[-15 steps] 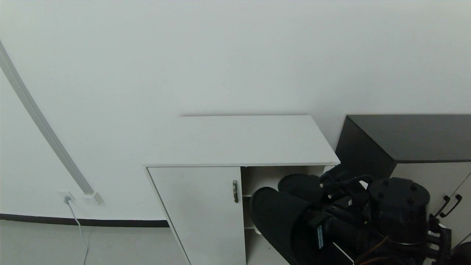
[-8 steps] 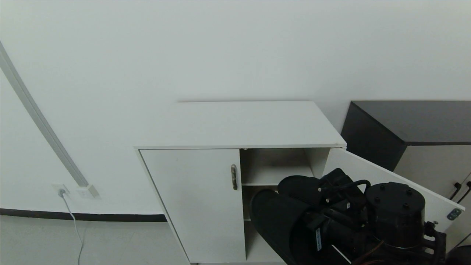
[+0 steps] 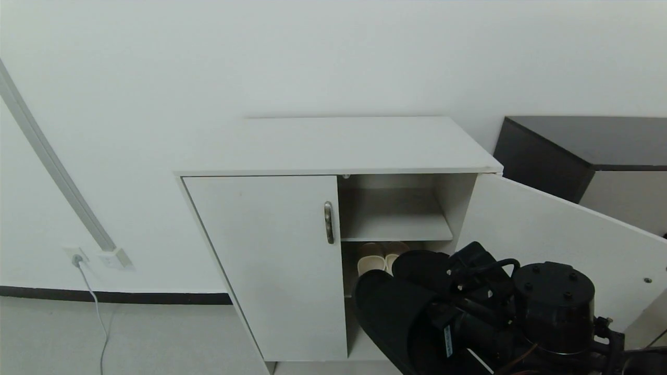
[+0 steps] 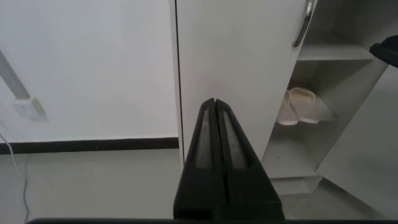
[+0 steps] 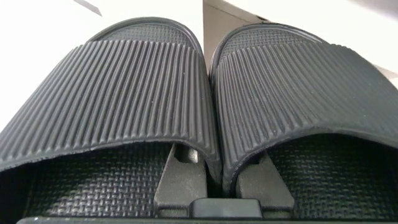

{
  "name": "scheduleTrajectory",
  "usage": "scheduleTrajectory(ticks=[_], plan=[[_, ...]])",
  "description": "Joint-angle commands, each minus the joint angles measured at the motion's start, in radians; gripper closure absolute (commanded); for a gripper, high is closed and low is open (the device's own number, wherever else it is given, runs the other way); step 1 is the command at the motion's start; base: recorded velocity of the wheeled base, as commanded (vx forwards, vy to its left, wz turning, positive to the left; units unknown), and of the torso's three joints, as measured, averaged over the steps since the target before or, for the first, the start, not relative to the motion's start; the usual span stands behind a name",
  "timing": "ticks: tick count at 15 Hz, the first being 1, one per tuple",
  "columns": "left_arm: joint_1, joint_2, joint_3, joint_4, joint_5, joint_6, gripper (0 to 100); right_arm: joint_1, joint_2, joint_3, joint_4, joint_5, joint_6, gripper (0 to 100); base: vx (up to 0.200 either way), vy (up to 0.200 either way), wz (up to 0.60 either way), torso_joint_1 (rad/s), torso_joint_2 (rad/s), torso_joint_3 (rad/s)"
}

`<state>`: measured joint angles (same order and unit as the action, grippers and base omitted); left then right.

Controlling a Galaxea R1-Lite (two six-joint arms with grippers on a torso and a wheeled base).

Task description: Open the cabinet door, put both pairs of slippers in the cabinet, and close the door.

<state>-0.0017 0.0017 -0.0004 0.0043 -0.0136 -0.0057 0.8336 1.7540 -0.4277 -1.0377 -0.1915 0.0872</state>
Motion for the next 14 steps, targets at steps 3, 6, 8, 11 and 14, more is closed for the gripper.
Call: scheduleTrajectory(ticks=[3,6,8,11,14], plan=[[0.0,0.0,0.0,0.0,0.001,-0.002,100,0.001,0.004,0.004,-0.001,0.0,0.0,100,0.0,0.0,0.0,-0.154,0.48,0.32],[0.0,0.0,0.0,0.0,0.001,0.001,100,0.001,0.004,0.012,-0.001,0.0,-0.001,100,0.0,0.0,0.0,-0.131,0.47,0.333],[0.0,0.0,0.0,0.0,0.001,0.0,100,0.002,0.004,0.013,-0.001,0.0,-0.001,100,0.0,0.0,0.0,-0.11,0.45,0.349],[0.0,0.0,0.0,0.0,0.001,-0.003,100,0.002,0.004,0.017,-0.001,0.001,-0.003,100,0.0,0.0,0.0,-0.074,0.43,0.359],[0.0,0.0,0.0,0.0,0.001,-0.005,100,0.005,0.004,0.018,-0.001,0.001,-0.003,100,0.0,0.0,0.0,-0.032,0.43,0.406]])
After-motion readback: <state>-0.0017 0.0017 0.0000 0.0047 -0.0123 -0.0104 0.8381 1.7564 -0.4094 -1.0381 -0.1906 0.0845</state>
